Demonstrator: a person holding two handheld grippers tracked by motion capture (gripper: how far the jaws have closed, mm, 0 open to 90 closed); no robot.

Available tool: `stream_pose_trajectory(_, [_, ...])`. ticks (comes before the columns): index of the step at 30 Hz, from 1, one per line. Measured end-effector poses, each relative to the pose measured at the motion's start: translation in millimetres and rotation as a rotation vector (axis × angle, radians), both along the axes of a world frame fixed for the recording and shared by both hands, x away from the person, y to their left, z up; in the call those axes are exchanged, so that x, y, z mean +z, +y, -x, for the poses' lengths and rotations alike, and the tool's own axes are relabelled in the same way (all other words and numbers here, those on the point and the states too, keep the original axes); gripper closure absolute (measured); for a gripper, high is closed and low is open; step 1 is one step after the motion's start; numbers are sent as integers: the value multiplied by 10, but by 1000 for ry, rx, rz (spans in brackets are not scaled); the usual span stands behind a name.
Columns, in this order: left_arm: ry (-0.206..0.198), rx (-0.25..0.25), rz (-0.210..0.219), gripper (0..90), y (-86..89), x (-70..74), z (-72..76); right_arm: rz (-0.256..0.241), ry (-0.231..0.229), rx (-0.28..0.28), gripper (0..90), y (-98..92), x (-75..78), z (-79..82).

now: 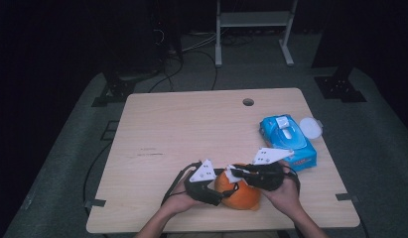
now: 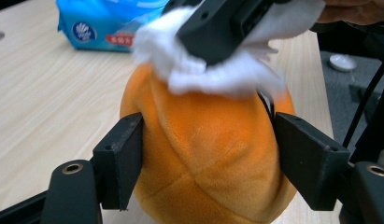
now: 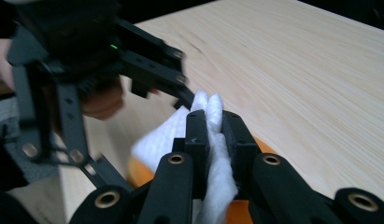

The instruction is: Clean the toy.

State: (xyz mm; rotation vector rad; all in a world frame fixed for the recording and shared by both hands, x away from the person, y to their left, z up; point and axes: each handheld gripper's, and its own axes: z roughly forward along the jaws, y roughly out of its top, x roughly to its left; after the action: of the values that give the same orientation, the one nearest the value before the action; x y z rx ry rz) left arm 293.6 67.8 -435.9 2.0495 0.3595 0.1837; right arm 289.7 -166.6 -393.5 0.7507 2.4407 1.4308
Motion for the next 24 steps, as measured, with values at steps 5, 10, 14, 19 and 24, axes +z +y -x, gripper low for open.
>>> stream_pose_trajectory(5, [36,5,7,263,84,-30,-59,-2,54,-66,813,-236,-85,-111])
stream_pose_trajectory(10, [128,26,58,93,95,-28,-113,9,63,-34,811,-197,-110,-49])
stream_pose_trajectory(14, [169,1,60,87,43,-43,-92,-5,63,47,811,-62,-77,71])
stream_pose_trajectory(19, [94,-32,23,200,27,-18,-31,7,6,12,811,-80,-1,58])
stream_pose_trajectory(24, [156,-10,42,92,64,-15,-113,9,62,-13,810,-186,-76,-52])
